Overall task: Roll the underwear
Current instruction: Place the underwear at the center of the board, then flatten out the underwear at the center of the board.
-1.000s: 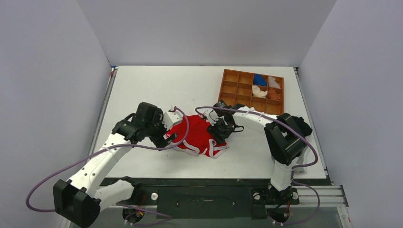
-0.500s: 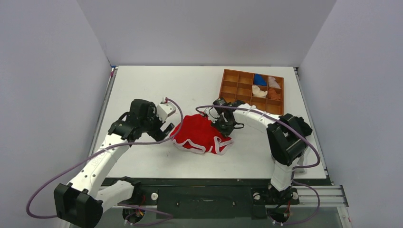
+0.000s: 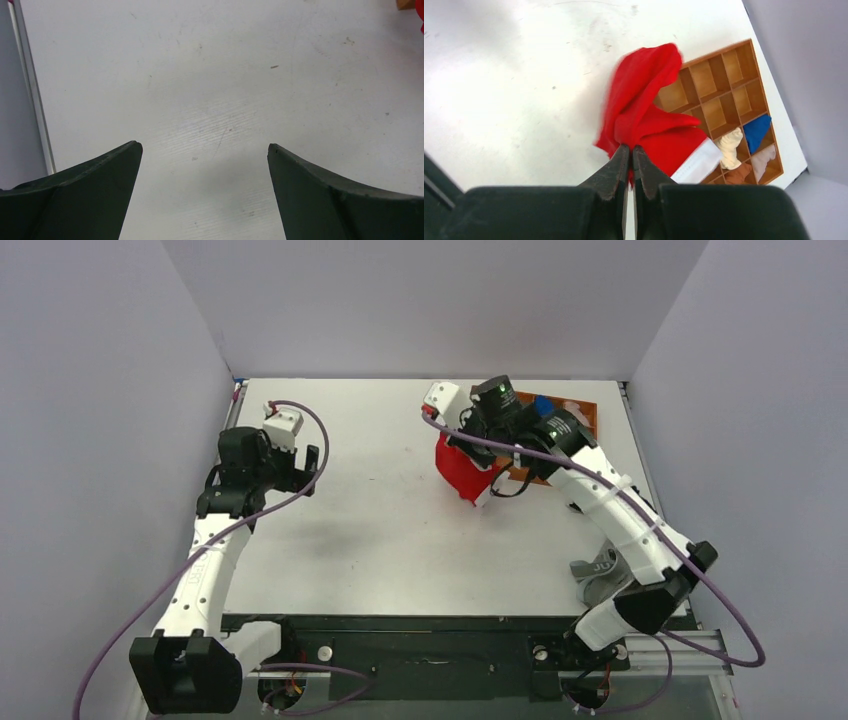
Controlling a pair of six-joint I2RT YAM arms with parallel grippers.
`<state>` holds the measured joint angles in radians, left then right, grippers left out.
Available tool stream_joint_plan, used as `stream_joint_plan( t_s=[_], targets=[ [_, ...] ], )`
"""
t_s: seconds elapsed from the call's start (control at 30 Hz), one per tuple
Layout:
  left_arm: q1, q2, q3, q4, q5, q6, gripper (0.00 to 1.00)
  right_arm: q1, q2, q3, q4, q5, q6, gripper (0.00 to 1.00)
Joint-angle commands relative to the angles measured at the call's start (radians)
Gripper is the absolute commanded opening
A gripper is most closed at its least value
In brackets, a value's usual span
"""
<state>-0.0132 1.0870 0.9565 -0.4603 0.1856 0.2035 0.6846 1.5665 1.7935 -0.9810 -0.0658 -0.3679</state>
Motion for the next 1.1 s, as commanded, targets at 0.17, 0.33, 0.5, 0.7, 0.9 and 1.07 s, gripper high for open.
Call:
stream_joint_plan(
  t_s=[0.17,0.33,0.5,0.7,0.9,1.07],
  targets=[
    [0.0,0.0,0.013,0.138,0.211,-0.054,0.97,0.119,-0.205,-0.391,-0.094,-0.129,-0.147,0.0],
    [-0.033,0.043,0.002,0.19,0.242,-0.055,0.97,0.124,-0.211,-0.69,-0.032,-0.207,-0.143,0.09],
    [-0.168,0.074,-0.024,0.195,0.256,0.015,0.97,0.099,-0.225,-0.789,0.025,-0.194,-0.132,0.31],
    [-0.288,0.094,-0.092,0.254,0.307,0.037,0.97,-0.093,-0.253,-0.757,0.013,-0.351,-0.133,0.42],
    [-0.438,0.182,-0.068,0.247,0.326,0.004,0.97,-0.314,-0.267,-0.753,0.014,-0.465,-0.14,0.43],
    [-0.633,0.302,0.037,0.187,0.289,-0.028,0.97,-0.523,-0.284,-0.735,0.016,-0.518,-0.139,0.43]
  ],
)
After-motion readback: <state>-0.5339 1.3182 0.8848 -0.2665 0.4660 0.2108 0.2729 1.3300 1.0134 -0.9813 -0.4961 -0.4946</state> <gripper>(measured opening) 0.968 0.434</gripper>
